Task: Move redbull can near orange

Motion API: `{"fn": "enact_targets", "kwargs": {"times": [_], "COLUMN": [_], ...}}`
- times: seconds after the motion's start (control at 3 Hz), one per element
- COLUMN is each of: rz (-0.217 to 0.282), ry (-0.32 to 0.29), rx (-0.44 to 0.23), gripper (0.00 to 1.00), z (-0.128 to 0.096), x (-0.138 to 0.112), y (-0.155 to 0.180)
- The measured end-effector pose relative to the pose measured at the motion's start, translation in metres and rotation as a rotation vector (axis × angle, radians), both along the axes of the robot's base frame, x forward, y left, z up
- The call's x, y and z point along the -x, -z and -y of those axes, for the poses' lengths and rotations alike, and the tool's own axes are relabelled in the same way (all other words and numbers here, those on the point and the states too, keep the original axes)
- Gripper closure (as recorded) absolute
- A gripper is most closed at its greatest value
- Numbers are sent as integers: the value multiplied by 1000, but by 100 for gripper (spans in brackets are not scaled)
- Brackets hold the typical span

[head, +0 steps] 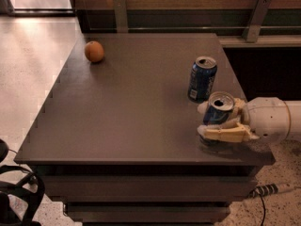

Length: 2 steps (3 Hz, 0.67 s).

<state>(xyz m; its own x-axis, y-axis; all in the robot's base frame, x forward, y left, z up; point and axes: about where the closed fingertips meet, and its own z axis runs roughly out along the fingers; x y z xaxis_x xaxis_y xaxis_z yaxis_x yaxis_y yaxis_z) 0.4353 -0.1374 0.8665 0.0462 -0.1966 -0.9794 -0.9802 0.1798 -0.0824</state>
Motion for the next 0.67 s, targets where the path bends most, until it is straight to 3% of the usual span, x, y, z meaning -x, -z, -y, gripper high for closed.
{"fn": "enact_targets", "kwargs": {"times": [0.33, 0.67], "rz": [1, -29], "ry": [-3, -11], "rx": [0, 0], "gripper": [100, 100], "z": [-2, -11], "x": [0, -13], "y": [-1, -8]}}
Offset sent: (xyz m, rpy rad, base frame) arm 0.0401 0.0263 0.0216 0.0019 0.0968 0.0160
